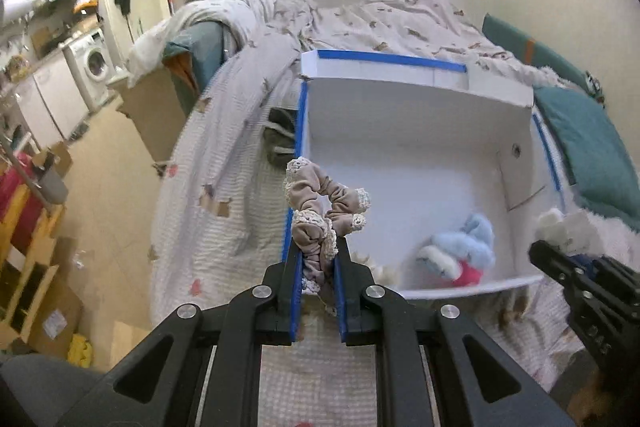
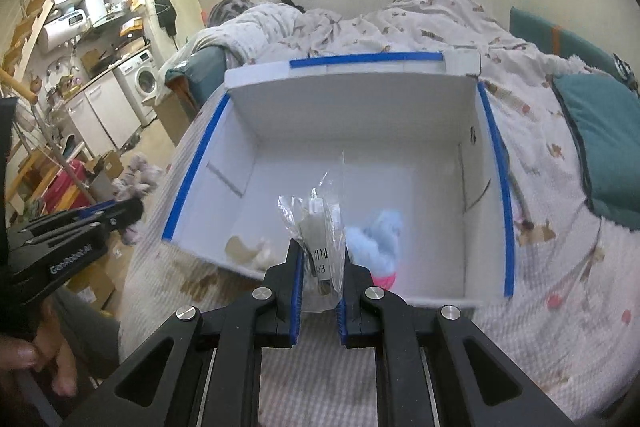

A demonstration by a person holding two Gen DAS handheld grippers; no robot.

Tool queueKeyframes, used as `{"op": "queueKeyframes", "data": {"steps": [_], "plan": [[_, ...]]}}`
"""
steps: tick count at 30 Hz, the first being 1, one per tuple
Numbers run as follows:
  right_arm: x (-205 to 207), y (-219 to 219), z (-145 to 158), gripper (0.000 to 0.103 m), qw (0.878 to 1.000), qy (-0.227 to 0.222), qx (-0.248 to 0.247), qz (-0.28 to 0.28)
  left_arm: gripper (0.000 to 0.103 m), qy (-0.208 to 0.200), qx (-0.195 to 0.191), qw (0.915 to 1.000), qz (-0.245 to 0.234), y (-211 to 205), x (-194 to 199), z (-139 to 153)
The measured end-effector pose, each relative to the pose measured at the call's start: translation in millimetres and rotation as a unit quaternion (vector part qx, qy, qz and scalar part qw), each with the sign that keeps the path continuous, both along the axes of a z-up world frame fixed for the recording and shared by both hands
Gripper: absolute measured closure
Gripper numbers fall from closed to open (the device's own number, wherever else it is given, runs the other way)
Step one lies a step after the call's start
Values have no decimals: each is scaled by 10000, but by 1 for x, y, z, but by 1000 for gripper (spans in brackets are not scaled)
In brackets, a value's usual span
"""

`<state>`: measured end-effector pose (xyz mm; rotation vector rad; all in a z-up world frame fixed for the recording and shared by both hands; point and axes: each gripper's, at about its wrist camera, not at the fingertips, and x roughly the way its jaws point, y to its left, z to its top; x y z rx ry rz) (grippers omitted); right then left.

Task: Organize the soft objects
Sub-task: 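Carry the scrunchie and clear bag into the box and open both tools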

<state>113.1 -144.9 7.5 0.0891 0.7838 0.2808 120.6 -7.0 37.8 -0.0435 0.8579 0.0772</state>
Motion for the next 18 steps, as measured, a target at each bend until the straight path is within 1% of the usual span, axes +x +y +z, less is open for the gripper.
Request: {"op": "queueKeyframes", "data": {"steps": [1, 5, 9, 13, 18], "plan": [[6, -2, 1, 88, 10000, -9, -6, -16, 90, 43, -90, 9999, -41, 0, 7, 1], [28, -6, 3, 88, 9999, -60, -36, -76, 90, 74, -114, 9998, -136, -5, 28, 3], [49, -9, 0, 88, 9999, -87, -70, -116, 90, 20, 22, 9999, -161, -14, 50, 2], [61, -12, -10, 88, 9997, -52, -92, -201, 90, -12, 152, 9997, -190, -19, 66, -4], [68, -16, -32, 88, 9995, 169, -120, -254, 90, -18, 171, 9997, -162, -22, 78, -22]]}}
